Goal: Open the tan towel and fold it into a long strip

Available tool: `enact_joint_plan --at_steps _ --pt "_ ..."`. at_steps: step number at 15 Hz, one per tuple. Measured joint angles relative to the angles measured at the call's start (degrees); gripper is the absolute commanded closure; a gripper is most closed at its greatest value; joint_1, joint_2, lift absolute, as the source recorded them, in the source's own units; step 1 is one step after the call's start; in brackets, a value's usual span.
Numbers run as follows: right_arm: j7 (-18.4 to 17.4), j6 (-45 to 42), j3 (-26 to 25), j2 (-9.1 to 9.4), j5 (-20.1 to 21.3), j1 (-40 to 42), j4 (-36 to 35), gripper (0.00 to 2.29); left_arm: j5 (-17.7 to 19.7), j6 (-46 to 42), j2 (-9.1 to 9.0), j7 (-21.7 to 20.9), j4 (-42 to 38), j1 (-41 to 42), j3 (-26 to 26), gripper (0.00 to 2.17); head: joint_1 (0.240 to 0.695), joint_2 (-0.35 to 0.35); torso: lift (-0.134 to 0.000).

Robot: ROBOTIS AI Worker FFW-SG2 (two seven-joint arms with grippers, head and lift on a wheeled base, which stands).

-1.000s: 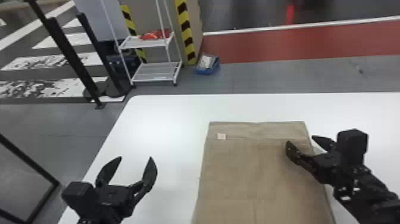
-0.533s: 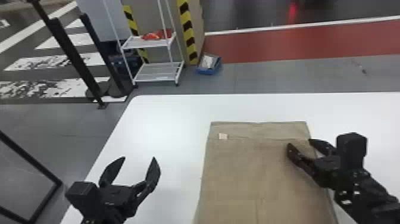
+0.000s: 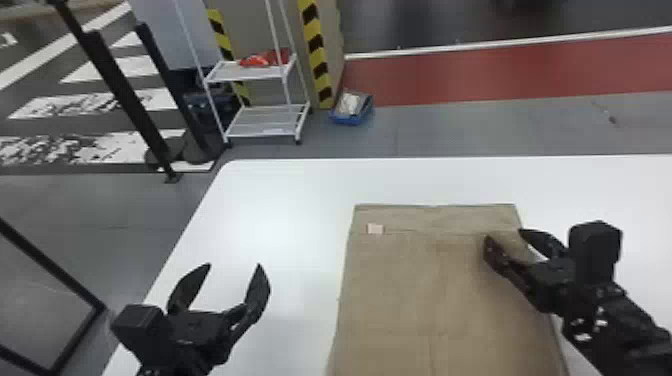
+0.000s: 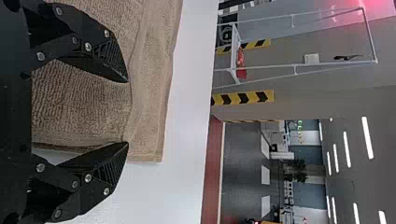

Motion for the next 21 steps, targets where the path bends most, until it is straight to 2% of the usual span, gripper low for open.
enact_joint_plan --at_steps 4,6,7,8,9,12,14,16,17,20,21 --pt "0.0 0.1 0.1 0.03 0.1 -0.2 0.0 0.77 0.0 0.0 0.0 0.0 0.0 0.0 0.0 0.08 0.695 0.25 -0.121" --pt "0.0 -0.1 0.2 0.01 0.0 0.0 -0.1 0.77 0.0 0.0 0.0 0.0 0.0 0.0 0.1 0.08 0.695 0.253 -0.121" --pt "0.2 -0.1 0.2 0.0 0.0 0.2 -0.4 0.96 0.0 0.0 0.0 0.0 0.0 0.0 0.1 0.08 0.695 0.254 -0.121" --pt "0.6 -0.2 0.2 -0.01 0.0 0.3 -0.7 1.3 0.0 0.0 0.0 0.0 0.0 0.1 0.1 0.08 0.695 0.256 -0.121" --pt "1.0 -0.3 0.2 -0.01 0.0 0.5 -1.0 1.36 0.1 0.0 0.0 0.0 0.0 0.1 0.1 0.08 0.695 0.259 -0.121" --pt "1.1 -0.4 0.2 -0.01 -0.2 1.8 -3.4 1.36 0.1 0.0 0.0 -0.1 -0.1 0.2 0.1 0.08 0.695 0.267 -0.121" --pt "1.6 -2.3 0.3 -0.01 -0.7 4.4 -9.0 1.36 0.1 -0.1 0.0 -0.1 -0.2 0.3 0.3 0.08 0.695 0.279 -0.121" --pt "4.2 -7.3 1.6 -0.08 -1.8 7.0 -15.4 1.36 0.3 -0.2 0.0 -0.2 -0.5 0.3 0.8 0.08 0.695 0.307 -0.121" --pt "5.3 -9.4 2.9 -0.18 -2.2 7.8 -18.1 1.36 0.5 -0.2 0.0 -0.2 -0.6 0.3 1.2 0.08 0.695 0.35 -0.121" --pt "7.3 -11.1 10.1 -0.62 -1.4 7.5 -23.1 1.35 1.6 -0.2 0.0 0.1 -1.3 0.3 3.3 0.08 0.695 0.35 -0.121" --pt "7.2 -10.2 12.7 -0.64 -0.5 6.5 -23.1 1.26 2.1 -0.2 0.0 0.1 -1.4 0.2 4.0 0.08 0.695 0.35 -0.121"
